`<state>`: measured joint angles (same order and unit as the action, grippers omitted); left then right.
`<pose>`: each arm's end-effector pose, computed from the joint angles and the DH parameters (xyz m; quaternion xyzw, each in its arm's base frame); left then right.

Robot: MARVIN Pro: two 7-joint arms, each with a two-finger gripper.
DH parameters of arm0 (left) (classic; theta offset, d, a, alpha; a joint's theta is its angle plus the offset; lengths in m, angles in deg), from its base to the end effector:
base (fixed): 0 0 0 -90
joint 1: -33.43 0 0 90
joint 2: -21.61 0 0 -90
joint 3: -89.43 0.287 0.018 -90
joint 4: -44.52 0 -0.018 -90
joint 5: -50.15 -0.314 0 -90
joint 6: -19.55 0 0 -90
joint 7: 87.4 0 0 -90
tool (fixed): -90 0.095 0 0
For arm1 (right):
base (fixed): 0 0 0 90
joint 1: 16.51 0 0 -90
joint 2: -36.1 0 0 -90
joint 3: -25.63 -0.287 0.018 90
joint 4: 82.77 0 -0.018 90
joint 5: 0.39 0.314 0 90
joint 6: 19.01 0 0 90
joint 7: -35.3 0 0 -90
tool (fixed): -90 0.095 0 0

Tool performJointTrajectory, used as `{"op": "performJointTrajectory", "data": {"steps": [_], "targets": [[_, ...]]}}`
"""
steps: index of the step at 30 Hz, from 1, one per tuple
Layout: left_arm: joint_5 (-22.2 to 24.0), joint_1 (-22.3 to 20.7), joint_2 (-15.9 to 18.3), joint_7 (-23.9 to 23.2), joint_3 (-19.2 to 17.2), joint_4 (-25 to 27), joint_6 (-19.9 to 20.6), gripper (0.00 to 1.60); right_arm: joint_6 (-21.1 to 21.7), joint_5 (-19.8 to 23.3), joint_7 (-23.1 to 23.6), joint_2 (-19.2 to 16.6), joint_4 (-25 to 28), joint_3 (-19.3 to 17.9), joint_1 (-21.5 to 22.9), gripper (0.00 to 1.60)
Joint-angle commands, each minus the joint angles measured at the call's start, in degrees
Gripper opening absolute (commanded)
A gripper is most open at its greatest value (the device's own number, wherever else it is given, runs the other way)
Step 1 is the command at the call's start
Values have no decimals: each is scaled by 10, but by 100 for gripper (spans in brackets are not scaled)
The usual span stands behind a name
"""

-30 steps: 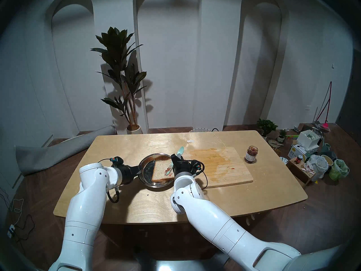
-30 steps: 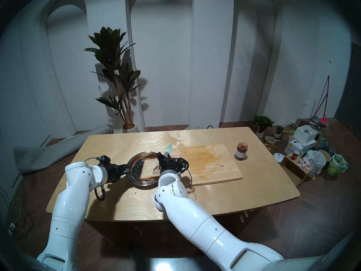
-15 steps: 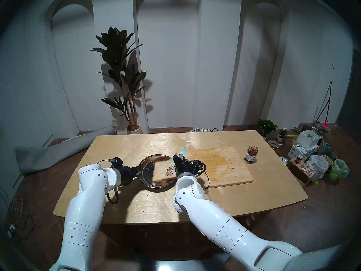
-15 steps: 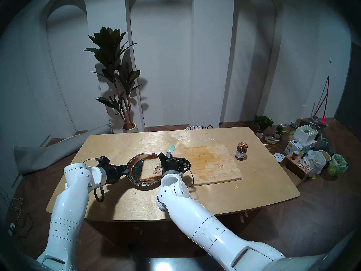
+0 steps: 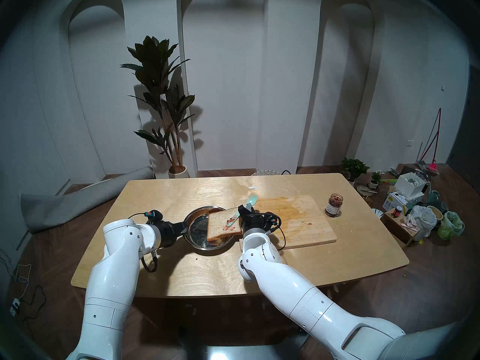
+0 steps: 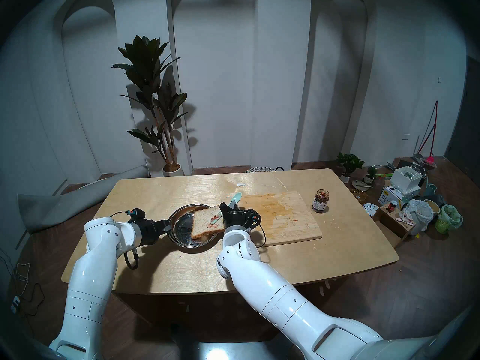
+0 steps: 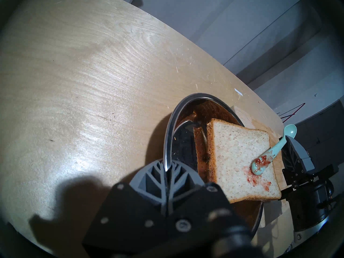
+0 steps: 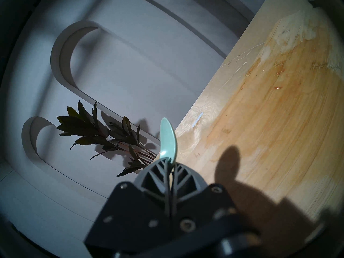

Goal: Spread jam over the slice of bread with the knife

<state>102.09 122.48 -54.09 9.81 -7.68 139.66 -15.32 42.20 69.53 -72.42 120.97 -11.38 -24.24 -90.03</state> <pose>0.4000 0.0766 -0.3132 0.8939 0.1416 0.3502 0.2414 0.4407 0.1665 -0.3471 -0.6685 0.3336 -0.5826 0.3200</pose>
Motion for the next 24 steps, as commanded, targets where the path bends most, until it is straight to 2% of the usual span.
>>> {"op": "performJointTrajectory", "data": {"steps": [1, 24], "targets": [[0, -3, -3, 4, -1, 16, -2, 0, -4, 4, 15, 0, 10, -6, 7, 0], [3, -8, -3, 11, 4, 11, -3, 0, -8, 22, 39, -6, -18, -36, 32, 0]]}}
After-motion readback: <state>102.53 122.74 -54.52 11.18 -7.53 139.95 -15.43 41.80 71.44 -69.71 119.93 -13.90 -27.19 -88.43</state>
